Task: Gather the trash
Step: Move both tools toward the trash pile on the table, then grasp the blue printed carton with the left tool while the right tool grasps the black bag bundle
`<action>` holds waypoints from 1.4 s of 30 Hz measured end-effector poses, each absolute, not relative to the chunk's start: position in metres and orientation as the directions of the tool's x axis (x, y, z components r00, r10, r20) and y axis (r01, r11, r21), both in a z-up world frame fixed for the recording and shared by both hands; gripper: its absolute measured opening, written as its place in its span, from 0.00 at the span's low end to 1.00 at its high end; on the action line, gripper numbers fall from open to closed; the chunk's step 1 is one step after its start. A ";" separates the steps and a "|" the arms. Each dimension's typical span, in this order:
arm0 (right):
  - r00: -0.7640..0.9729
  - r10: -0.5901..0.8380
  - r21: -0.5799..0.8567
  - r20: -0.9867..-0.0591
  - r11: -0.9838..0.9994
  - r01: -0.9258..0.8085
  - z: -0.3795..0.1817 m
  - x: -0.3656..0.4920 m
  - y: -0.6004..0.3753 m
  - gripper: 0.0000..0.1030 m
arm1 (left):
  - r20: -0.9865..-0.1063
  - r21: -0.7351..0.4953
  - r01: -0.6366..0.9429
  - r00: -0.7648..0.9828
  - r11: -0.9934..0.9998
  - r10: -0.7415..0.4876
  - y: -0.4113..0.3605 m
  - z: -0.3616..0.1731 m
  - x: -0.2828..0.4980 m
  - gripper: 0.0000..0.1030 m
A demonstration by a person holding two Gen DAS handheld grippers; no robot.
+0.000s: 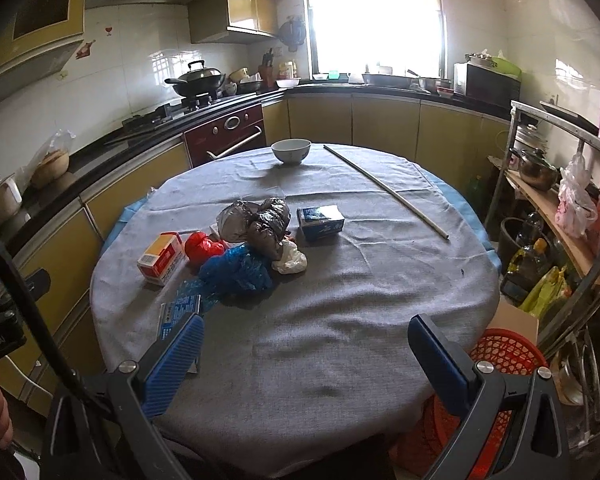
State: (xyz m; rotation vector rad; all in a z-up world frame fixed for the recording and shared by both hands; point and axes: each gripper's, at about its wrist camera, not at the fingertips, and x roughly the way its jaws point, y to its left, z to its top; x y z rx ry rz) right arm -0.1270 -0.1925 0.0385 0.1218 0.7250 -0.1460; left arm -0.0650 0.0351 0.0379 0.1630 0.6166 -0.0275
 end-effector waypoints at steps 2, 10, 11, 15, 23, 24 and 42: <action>0.739 -0.091 0.058 -0.667 0.983 0.173 0.038 -0.127 -0.192 1.00 | -0.579 0.144 0.075 0.815 0.987 0.022 0.035 0.038 -0.065 1.00; 0.735 -0.101 0.038 -0.670 0.985 0.169 0.036 -0.126 -0.188 1.00 | -0.581 0.146 0.078 0.814 0.986 0.022 0.034 0.036 -0.065 1.00; 0.734 -0.100 0.039 -0.672 0.985 0.170 0.036 -0.126 -0.188 1.00 | -0.582 0.146 0.078 0.813 0.986 0.022 0.034 0.036 -0.065 1.00; 0.731 -0.099 0.043 -0.675 0.984 0.173 0.035 -0.125 -0.189 1.00 | -0.583 0.146 0.078 0.812 0.986 0.022 0.034 0.035 -0.065 1.00; 0.730 -0.101 0.039 -0.676 0.984 0.172 0.033 -0.125 -0.189 1.00 | -0.591 0.144 0.081 0.806 0.986 0.020 0.034 0.032 -0.063 1.00; 0.729 -0.100 0.039 -0.678 0.984 0.172 0.032 -0.125 -0.189 1.00 | -0.592 0.145 0.081 0.805 0.986 0.021 0.034 0.031 -0.062 1.00; 0.699 -0.054 0.116 -0.713 0.974 0.194 0.013 -0.092 -0.221 1.00 | -0.770 -0.002 0.183 0.627 0.983 -0.118 0.024 -0.025 -0.011 1.00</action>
